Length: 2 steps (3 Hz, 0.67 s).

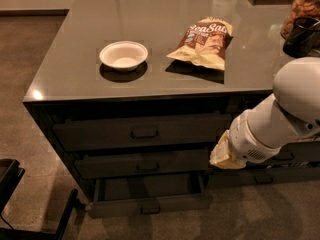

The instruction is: Close bottom drawer

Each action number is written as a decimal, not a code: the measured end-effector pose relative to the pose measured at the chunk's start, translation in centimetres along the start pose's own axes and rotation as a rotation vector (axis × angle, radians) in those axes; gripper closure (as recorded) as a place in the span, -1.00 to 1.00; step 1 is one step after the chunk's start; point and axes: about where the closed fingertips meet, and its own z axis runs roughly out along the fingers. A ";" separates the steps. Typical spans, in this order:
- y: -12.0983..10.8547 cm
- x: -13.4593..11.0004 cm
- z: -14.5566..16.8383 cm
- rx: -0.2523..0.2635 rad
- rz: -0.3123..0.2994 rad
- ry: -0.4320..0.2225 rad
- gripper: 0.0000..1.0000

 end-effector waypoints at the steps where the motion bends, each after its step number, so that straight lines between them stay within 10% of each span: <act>1: 1.2 1.3 3.2 -0.037 -0.014 0.014 1.00; 2: 3.9 4.0 10.0 -0.106 -0.021 -0.023 1.00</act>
Offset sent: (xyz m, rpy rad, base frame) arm -0.0468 0.0158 -0.2296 0.1283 0.0952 0.0859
